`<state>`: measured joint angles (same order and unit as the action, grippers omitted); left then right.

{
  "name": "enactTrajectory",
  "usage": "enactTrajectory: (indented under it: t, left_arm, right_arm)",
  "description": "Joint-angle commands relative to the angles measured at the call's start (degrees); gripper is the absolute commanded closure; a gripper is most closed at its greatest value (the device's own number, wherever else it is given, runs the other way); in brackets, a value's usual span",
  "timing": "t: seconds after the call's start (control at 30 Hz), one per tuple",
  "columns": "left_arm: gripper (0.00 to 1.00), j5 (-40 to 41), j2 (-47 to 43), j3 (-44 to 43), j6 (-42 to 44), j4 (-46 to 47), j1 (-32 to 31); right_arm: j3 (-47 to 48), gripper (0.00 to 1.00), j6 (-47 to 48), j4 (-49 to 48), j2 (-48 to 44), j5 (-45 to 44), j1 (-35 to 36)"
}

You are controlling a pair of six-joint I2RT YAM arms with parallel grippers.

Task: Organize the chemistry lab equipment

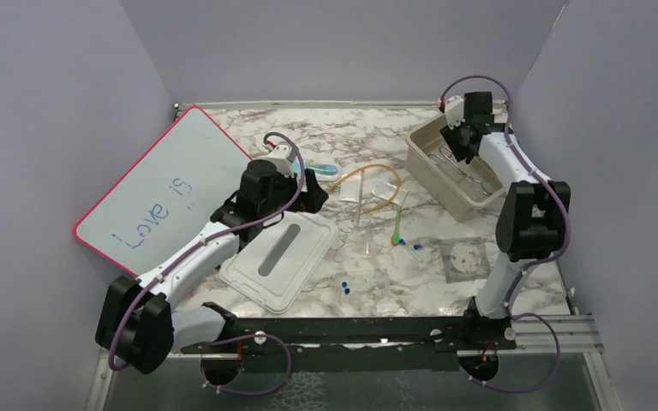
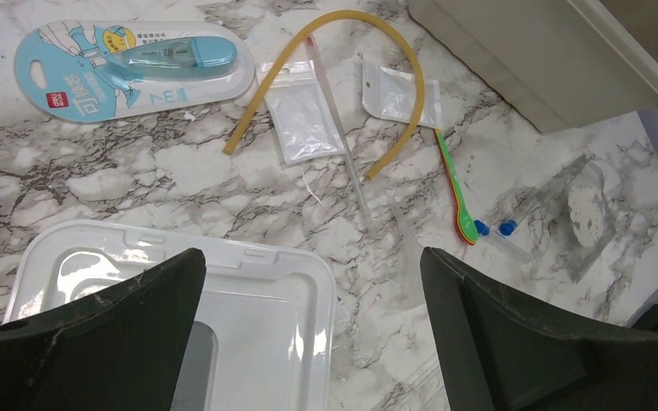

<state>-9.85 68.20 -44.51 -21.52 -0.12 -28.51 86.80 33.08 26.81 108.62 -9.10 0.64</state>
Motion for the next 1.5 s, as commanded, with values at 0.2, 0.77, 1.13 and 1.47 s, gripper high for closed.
enactTrajectory:
  t: [0.2,0.77,1.13,1.47]
  left_arm:
    - [0.01,-0.3,-1.4,-1.5,0.4,0.2,-0.1]
    - [0.01,-0.9,-1.6,-1.3,0.1,0.4,-0.1]
    - [0.01,-0.3,-2.4,-1.1,0.5,0.2,-0.2]
    - [0.01,-0.3,-2.2,-1.4,0.7,0.2,-0.1]
  right_arm:
    - [3.9,0.33,-11.9,13.8,-14.8,18.3,-0.3]
    - [-1.5,0.32,-11.9,16.4,-13.8,34.6,0.5]
    - [2.0,0.67,-13.0,17.0,-7.0,30.5,3.7]
    - [7.8,0.75,-22.9,11.8,-3.0,28.6,4.2]
